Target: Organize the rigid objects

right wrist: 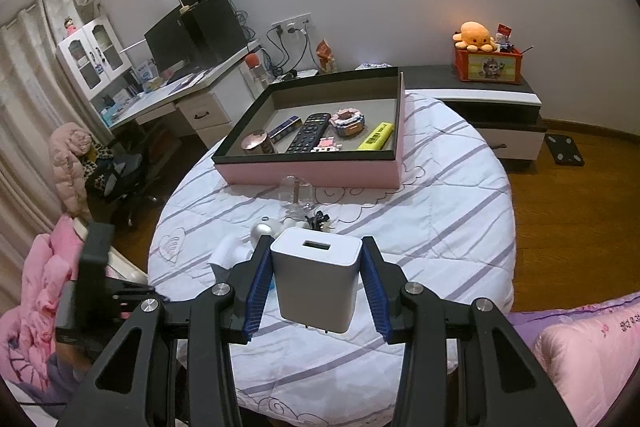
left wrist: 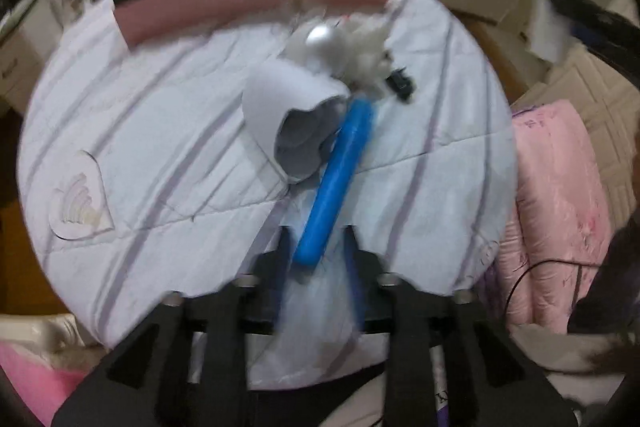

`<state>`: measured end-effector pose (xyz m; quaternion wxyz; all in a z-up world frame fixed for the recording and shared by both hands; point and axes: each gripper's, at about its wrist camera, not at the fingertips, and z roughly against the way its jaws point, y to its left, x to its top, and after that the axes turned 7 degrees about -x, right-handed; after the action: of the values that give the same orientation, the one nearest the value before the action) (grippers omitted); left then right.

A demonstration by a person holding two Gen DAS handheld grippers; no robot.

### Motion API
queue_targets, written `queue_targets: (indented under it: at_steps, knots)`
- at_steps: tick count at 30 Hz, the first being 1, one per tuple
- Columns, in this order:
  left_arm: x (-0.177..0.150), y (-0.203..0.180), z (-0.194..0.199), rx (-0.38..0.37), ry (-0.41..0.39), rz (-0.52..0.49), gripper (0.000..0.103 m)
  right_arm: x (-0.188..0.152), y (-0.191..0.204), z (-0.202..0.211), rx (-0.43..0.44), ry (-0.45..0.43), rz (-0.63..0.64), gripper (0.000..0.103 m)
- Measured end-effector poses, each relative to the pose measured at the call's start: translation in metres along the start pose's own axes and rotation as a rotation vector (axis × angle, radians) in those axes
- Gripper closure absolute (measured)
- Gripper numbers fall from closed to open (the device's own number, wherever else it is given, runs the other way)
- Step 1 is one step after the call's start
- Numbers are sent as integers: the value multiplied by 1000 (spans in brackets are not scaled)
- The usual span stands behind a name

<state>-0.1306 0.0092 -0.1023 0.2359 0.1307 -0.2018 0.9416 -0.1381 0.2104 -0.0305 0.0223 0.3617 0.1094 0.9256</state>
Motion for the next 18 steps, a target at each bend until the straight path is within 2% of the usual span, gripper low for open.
queue_targets:
  at_steps: [1,2,4,6,7,8,9,11,14,18]
  knots:
    - [3,1,-3,-26,-6,7,55,0,0,-1,2,3,0,59]
    - [8,0,-3,-54,-17,8,39,-1,-1,-2,3,7,0,59]
    - [16,-4,-6,-67,-29,5,26,-1,-2,-3,2,13,-2,59]
    - [23,-11,-12,-29,-32,-22,31,-1,-6,-5,0,20,-10,59]
    - [25,-13,-15,-10,-30,-37,48,0,-8,-5,-2,23,-14,59]
    - [26,-15,-19,10,-27,-49,79,0,-10,-5,-5,25,-18,59]
    - [25,-14,-22,9,-13,-56,83,0,-12,-5,-7,25,-21,59]
    - [22,-14,-18,8,-16,-58,89,0,-15,-4,-11,22,-29,59]
    - [15,-9,-6,-54,-26,-25,89,1,-18,0,-20,13,-35,59]
    - [11,-2,15,-79,-74,24,89,4,-14,1,-8,3,-34,59]
